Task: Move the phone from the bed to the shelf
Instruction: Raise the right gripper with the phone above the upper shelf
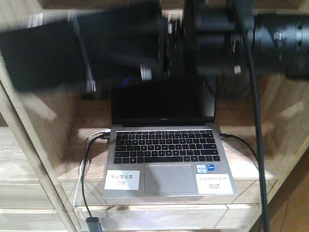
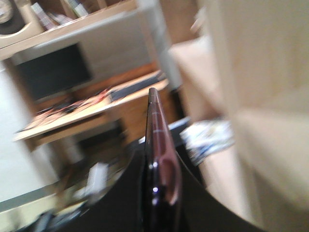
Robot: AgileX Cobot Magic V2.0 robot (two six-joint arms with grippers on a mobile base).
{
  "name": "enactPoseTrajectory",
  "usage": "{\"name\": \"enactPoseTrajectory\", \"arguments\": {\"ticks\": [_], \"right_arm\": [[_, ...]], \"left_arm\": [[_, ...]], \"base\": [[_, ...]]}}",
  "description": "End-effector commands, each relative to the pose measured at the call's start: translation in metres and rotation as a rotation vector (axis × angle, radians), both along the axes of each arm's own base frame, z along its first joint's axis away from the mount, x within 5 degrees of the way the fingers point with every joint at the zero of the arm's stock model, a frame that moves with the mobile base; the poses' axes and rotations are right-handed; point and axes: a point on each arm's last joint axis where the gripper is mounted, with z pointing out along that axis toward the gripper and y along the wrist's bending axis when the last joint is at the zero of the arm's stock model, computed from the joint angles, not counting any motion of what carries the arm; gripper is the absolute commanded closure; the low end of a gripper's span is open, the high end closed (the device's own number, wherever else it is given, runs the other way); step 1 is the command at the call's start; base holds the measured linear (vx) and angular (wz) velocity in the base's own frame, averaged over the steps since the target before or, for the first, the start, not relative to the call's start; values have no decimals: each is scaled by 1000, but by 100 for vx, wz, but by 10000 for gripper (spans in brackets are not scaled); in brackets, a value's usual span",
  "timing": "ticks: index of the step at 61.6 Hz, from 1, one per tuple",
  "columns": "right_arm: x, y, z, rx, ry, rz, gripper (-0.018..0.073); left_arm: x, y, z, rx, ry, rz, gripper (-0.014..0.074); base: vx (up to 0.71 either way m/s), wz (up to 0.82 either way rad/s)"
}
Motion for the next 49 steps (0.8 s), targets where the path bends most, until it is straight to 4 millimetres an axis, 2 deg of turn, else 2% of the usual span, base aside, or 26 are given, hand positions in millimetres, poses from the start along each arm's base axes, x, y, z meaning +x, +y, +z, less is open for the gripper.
{"name": "enactPoseTrajectory", "arguments": {"ticks": [1,12,21,30,49], "right_arm": [[-6,-8,44,134,-118,-78,561],[2,-18,78,101,-288,-284,561],[13,-27,96,90,-380,-467,561],[28,-22,100,101,-384,-502,561],[73,5,93,90,-385,-454,561]], "left_arm": [[-1,0,15,-14,-104,2,595],[-1,0,15,-14,-104,2,595],[-1,0,15,-14,-104,2,595],[-1,0,15,-14,-104,2,595],[-1,0,15,-14,-104,2,595]], "base": [[0,0],[0,0],[0,0],[0,0],[0,0]]}}
